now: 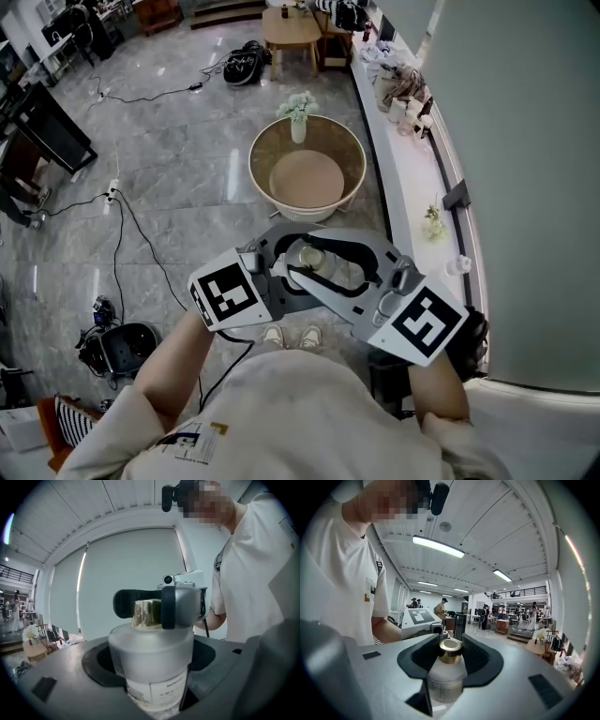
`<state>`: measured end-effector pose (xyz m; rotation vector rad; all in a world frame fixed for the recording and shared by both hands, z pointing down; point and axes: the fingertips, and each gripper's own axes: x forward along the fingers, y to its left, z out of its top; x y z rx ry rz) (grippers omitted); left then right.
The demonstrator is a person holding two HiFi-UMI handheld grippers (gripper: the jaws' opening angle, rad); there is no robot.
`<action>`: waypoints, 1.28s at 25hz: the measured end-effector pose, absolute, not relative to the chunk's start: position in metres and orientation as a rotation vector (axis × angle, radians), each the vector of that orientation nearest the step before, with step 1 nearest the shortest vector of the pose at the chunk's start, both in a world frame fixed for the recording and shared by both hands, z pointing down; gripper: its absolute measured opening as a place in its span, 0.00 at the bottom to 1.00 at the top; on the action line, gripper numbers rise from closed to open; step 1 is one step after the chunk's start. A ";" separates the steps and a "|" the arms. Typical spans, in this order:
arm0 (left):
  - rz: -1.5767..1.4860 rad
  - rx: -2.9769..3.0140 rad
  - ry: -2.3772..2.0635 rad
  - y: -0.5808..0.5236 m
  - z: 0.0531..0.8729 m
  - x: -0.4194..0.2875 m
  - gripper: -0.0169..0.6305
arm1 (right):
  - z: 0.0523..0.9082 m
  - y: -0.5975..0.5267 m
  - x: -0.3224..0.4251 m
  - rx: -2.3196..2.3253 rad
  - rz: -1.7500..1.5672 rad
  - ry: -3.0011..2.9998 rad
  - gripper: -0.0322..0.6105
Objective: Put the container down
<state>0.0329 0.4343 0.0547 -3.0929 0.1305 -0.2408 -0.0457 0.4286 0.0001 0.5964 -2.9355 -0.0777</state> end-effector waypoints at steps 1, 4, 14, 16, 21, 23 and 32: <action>-0.244 -3.091 0.131 0.434 0.055 0.036 0.54 | 0.001 0.429 -0.043 0.595 -0.077 -2.936 0.28; -0.251 -3.088 0.134 0.434 0.056 0.044 0.54 | 0.002 0.429 -0.034 0.592 -0.078 -2.934 0.28; -0.273 -3.079 0.130 0.434 0.060 0.076 0.54 | 0.004 0.429 -0.001 0.600 -0.092 -2.952 0.28; -0.285 -3.068 0.123 0.434 0.063 0.081 0.54 | 0.006 0.429 0.004 0.607 -0.095 -2.955 0.28; -0.299 -3.051 0.116 0.436 0.065 0.096 0.54 | 0.006 0.431 0.018 0.606 -0.111 -2.962 0.28; -0.297 -3.049 0.111 0.437 0.065 0.096 0.54 | 0.007 0.432 0.018 0.602 -0.105 -2.957 0.28; -0.275 -3.050 0.132 0.430 0.079 0.096 0.54 | 0.023 0.426 0.019 0.615 -0.125 -2.948 0.28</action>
